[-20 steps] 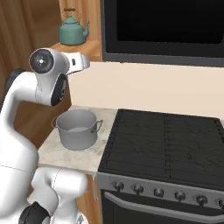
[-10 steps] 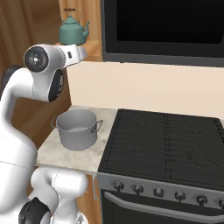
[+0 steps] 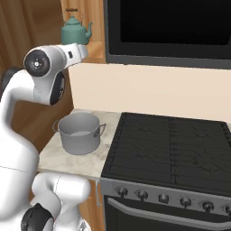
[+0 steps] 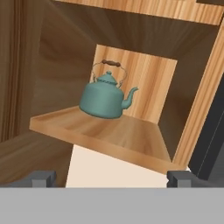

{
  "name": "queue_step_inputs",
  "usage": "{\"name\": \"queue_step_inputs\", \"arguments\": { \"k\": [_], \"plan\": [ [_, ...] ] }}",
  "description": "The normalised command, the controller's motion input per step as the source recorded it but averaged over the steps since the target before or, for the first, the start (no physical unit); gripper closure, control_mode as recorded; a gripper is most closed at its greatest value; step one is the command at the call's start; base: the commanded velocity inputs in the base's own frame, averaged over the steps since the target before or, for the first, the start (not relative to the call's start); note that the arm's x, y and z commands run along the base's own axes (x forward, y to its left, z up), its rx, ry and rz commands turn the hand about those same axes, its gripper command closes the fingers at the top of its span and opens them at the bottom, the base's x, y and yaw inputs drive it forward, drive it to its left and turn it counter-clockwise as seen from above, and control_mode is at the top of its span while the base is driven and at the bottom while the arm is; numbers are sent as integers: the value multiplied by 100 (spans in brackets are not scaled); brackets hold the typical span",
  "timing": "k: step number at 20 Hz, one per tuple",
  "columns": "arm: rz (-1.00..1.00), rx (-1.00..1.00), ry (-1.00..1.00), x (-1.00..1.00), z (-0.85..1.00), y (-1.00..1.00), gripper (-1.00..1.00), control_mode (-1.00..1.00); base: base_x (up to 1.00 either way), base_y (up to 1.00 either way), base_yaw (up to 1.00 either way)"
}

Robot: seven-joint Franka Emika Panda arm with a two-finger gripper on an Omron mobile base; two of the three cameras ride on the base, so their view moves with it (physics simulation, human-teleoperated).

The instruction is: Pick the kettle from the cabinet and place it on a stove burner. Then pick the pot from the counter and place it on another stove burner. Finally, turn both burners on.

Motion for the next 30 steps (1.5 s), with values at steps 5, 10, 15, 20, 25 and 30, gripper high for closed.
{"name": "queue_step_inputs", "arguments": {
  "k": [5,10,15,20,25,30],
  "plan": [
    [1,0,0,0,0,1,-100,-100,0,0,0],
    [0,0,0,7,0,0,-100,-100,0,0,0],
    [0,0,0,14,0,7,-100,-100,0,0,0],
    [0,-2,0,17,6,12,-100,-100,0,0,0],
    [0,-4,0,20,9,19,-100,-100,0,0,0],
    [-1,-2,0,26,9,10,-100,-100,0,0,0]
  ]
}}
